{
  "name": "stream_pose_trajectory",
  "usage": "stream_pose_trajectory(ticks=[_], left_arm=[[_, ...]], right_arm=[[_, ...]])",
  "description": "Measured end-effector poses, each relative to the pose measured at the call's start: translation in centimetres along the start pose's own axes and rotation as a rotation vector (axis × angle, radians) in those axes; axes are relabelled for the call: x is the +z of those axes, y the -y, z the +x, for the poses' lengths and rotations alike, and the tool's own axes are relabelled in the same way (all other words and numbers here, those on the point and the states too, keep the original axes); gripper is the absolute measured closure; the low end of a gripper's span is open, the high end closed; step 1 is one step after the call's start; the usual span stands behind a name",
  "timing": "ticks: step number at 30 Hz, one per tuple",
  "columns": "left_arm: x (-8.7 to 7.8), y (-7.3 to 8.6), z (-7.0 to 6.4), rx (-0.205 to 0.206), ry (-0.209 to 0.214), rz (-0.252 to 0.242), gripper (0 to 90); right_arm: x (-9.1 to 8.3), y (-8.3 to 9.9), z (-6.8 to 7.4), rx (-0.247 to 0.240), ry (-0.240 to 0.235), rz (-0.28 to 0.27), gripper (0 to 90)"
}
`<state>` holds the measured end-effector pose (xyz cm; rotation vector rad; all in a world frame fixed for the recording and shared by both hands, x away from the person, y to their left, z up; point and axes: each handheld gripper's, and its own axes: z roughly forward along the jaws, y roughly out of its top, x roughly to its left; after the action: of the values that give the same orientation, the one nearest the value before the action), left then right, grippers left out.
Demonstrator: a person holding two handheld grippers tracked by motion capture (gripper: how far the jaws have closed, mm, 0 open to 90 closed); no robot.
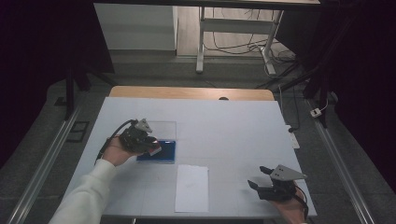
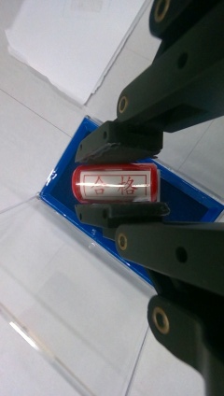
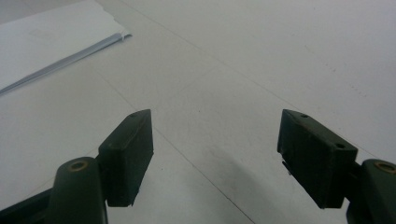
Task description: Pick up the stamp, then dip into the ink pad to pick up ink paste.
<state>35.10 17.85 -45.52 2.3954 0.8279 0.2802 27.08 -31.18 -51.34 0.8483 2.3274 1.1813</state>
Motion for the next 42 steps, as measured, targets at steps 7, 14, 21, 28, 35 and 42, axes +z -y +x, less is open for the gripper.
stream_pose_trajectory(ticks=[7,14,21,28,35,42], left_arm=[[-1.2,-0.4,0.0,0.002,-0.009,-0.027,70.4],[-1.9,-0.8,0.1,-0.01,-0.011,-0.049,70.4],[-2.2,-1.1,0.0,-0.006,-0.013,-0.042,70.3],[-1.7,-1.4,-0.2,0.004,-0.013,-0.019,70.3],[-0.7,-1.5,0.0,0.005,-0.015,0.008,70.3],[0.0,-1.2,0.0,0.001,-0.019,0.026,70.3]], right_arm=[[0.0,0.0,-0.1,0.006,-0.003,-0.006,26.6],[0.0,0.0,-0.1,0.006,-0.001,-0.005,26.7],[0.0,0.0,0.0,0.003,0.0,0.002,26.7],[-0.1,0.0,0.0,0.001,0.004,0.005,26.7],[0.0,0.1,-0.1,0.005,0.007,0.009,26.7],[0.0,0.1,0.1,0.0,0.003,0.008,26.9]])
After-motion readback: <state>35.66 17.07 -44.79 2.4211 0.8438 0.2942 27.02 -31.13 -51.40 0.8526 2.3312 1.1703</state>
